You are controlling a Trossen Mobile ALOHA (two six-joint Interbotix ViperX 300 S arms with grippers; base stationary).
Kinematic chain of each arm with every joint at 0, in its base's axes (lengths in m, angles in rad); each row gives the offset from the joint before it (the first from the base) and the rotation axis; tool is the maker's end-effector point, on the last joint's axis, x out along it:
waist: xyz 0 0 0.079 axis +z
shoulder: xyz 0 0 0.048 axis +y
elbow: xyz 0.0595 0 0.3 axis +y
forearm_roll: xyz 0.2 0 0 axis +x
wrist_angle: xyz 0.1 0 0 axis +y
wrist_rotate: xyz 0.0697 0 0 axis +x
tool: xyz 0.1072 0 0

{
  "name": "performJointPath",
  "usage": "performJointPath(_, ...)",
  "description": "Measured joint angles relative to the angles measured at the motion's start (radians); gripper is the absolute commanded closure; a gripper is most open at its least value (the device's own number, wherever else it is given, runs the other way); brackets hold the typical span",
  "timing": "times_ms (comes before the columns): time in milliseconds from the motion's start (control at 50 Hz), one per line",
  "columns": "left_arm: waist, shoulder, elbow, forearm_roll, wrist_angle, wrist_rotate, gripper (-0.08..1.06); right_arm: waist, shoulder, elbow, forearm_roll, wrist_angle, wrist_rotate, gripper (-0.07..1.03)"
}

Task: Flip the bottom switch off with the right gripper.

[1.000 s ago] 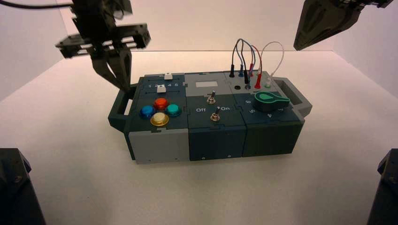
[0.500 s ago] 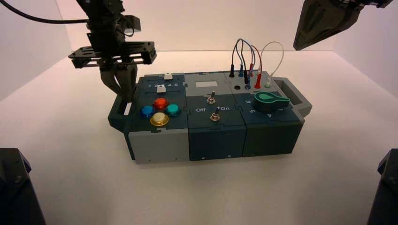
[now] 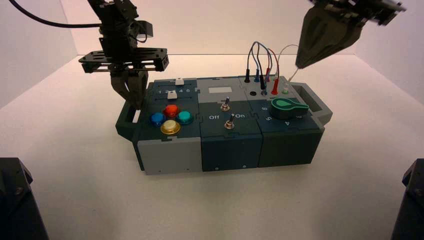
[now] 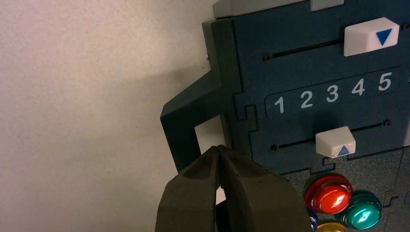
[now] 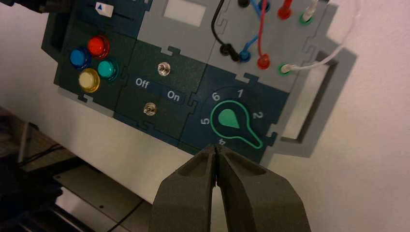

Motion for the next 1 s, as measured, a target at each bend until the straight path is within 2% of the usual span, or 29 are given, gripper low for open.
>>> performJointPath(120,0.000,0.002,-0.002,0.002,0.000,0.000,1.01,0.005,0.025,0.000,0.012,-0.006,0.014,0.98)
performJointPath(360,0.000,0.002,0.000,0.003,0.000,0.000,1.01,0.006,0.089,-0.002,0.020,-0.009,0.064,0.98)
performJointPath(560,0.000,0.002,0.002,0.003,0.000,0.000,1.01,0.006,0.135,-0.002,0.035,-0.021,0.081,0.98)
performJointPath(700,0.000,0.002,0.003,0.005,0.000,0.000,1.01,0.020,0.184,-0.002,0.074,-0.057,0.083,0.98)
performJointPath(720,0.000,0.002,0.003,0.003,0.000,0.000,1.01,0.034,0.210,-0.002,0.092,-0.075,0.083,0.98)
performJointPath(820,0.000,0.002,0.005,0.005,-0.003,0.000,1.01,0.067,0.270,-0.005,0.129,-0.121,0.086,0.98)
performJointPath(1000,0.000,0.002,0.008,0.005,-0.011,0.000,1.01,0.121,0.356,-0.009,0.172,-0.186,0.089,0.98)
